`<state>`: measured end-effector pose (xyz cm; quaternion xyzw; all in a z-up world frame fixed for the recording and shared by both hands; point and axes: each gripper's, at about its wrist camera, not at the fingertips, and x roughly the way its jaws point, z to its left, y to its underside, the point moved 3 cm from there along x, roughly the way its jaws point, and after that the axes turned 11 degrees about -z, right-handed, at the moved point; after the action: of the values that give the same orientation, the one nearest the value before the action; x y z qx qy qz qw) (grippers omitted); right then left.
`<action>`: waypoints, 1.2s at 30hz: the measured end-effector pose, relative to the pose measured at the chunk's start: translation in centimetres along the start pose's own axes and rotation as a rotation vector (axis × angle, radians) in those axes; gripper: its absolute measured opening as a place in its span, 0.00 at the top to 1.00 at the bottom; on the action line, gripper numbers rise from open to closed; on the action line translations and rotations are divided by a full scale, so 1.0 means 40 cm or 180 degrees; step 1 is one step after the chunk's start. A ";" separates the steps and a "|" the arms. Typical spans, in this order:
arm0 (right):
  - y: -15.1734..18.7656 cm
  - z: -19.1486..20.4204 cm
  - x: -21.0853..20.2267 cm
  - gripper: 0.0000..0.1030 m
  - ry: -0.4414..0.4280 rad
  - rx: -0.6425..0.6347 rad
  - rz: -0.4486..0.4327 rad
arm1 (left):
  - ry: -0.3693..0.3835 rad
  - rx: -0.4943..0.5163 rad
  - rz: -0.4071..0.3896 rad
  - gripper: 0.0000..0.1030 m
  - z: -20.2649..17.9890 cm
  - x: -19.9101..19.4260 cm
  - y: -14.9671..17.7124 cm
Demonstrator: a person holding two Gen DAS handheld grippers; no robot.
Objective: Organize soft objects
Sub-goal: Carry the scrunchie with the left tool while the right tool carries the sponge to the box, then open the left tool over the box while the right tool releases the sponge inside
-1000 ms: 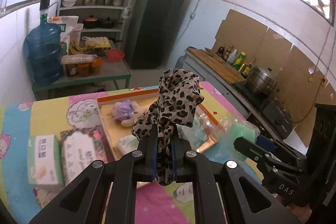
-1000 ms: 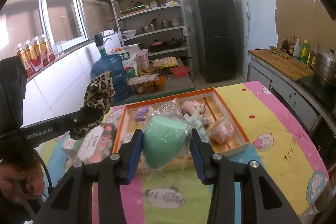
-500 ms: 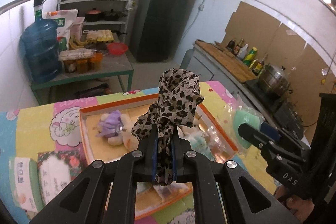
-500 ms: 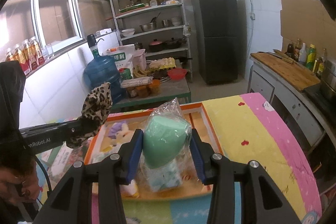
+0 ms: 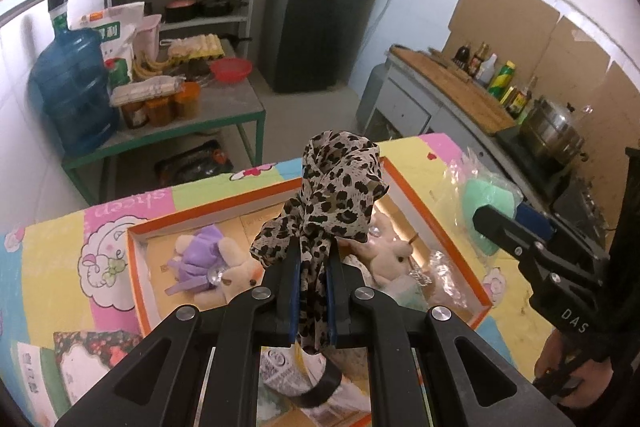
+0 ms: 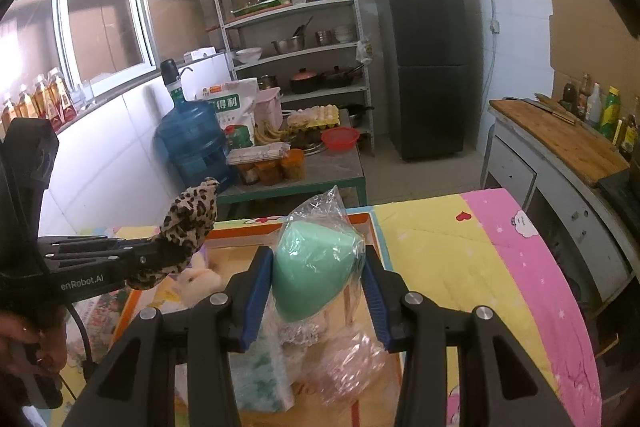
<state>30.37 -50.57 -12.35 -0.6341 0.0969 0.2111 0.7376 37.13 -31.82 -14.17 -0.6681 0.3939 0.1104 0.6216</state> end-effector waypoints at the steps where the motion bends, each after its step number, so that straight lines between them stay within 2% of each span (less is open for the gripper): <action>1: 0.000 -0.005 0.011 0.57 -0.0014 -0.0003 0.0020 | -0.0001 0.0003 0.0030 0.91 -0.003 0.011 -0.001; 13: 0.017 -0.047 0.117 0.57 -0.0089 -0.0033 0.0243 | -0.0075 -0.0032 0.0323 0.91 0.000 0.131 0.004; 30: 0.065 -0.064 0.205 0.56 -0.0104 -0.0005 0.0576 | -0.0139 -0.0095 0.0517 0.91 0.019 0.211 0.030; 35: 0.074 -0.061 0.211 0.55 -0.0076 -0.0020 0.0605 | -0.0126 -0.0154 0.0521 0.87 0.032 0.217 0.034; 36: 0.075 -0.062 0.212 0.55 -0.0068 -0.0015 0.0609 | -0.0119 -0.0170 0.0521 0.84 0.034 0.216 0.035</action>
<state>36.93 -51.06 -18.96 -0.6214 0.1487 0.2875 0.7135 42.43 -33.81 -21.01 -0.6478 0.4325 0.1837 0.5997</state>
